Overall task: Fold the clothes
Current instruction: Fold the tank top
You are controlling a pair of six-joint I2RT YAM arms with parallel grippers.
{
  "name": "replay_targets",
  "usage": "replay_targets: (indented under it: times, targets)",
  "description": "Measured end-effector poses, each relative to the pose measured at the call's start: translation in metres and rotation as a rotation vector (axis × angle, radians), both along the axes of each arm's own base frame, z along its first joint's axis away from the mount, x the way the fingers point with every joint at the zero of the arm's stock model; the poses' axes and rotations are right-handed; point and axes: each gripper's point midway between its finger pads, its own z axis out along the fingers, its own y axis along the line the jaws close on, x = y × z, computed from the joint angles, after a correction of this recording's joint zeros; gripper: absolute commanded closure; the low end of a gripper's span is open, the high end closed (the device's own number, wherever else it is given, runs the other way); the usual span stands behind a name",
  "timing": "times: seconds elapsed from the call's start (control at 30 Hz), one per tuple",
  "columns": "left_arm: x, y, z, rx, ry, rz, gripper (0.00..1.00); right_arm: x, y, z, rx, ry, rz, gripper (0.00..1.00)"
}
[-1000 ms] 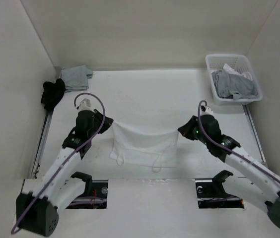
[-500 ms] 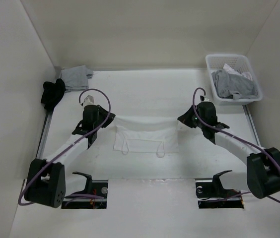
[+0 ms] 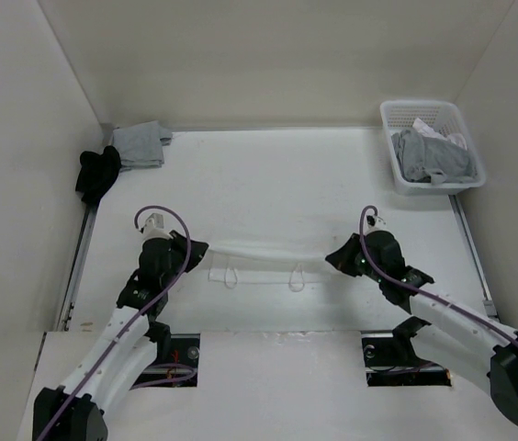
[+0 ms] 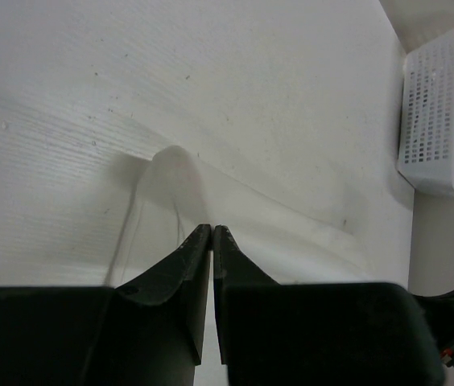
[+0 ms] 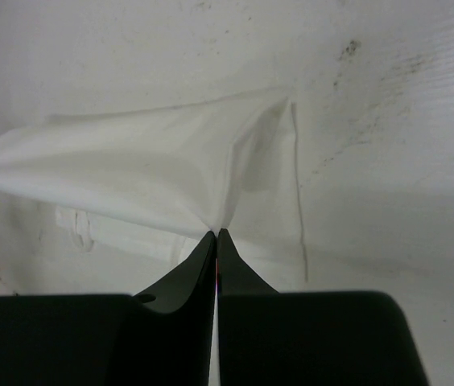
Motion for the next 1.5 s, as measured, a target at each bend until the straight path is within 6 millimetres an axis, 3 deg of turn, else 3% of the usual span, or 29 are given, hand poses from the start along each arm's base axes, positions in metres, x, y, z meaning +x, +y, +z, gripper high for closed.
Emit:
replay_targets:
  times: [0.17, 0.4, 0.73, 0.8, 0.93, 1.07, 1.13, 1.27, 1.37, 1.5]
  targets:
    - [-0.023, -0.006, -0.011, -0.024, 0.018, -0.031, 0.95, -0.013, 0.006, -0.006, 0.008, 0.036, -0.005, 0.99]
    - [-0.048, -0.006, -0.023, -0.045, 0.052, -0.040, 0.95, -0.033, -0.004, -0.028, 0.012, 0.121, -0.079, 1.00]
    - [-0.068, -0.001, -0.044, -0.006, 0.147, -0.041, 0.94, -0.046, -0.006, -0.027, 0.053, 0.149, -0.137, 1.00]
    - [-0.074, -0.003, -0.050, 0.011, 0.181, -0.056, 0.90, -0.051, -0.002, -0.031, 0.047, 0.167, -0.126, 0.97]
    - [-0.080, -0.003, -0.054, 0.045, 0.217, -0.059, 0.69, -0.061, 0.001, -0.040, 0.022, 0.199, -0.115, 0.77]
    - [-0.075, 0.003, -0.040, 0.049, 0.178, -0.022, 0.71, -0.067, -0.005, -0.043, -0.015, 0.199, -0.127, 0.66]
    - [-0.070, 0.004, -0.025, 0.044, 0.138, -0.010, 0.75, -0.066, -0.008, -0.038, -0.030, 0.180, -0.137, 0.68]
    - [-0.057, -0.012, -0.006, 0.033, 0.087, -0.045, 0.76, -0.053, -0.003, -0.021, -0.059, 0.124, -0.120, 0.90]
    - [-0.050, -0.040, -0.016, 0.049, 0.112, -0.121, 0.75, -0.037, 0.014, -0.011, -0.076, 0.087, -0.081, 0.94]
    - [-0.034, -0.067, -0.039, 0.069, 0.151, -0.163, 0.75, -0.008, 0.029, -0.013, -0.086, 0.065, -0.063, 0.94]
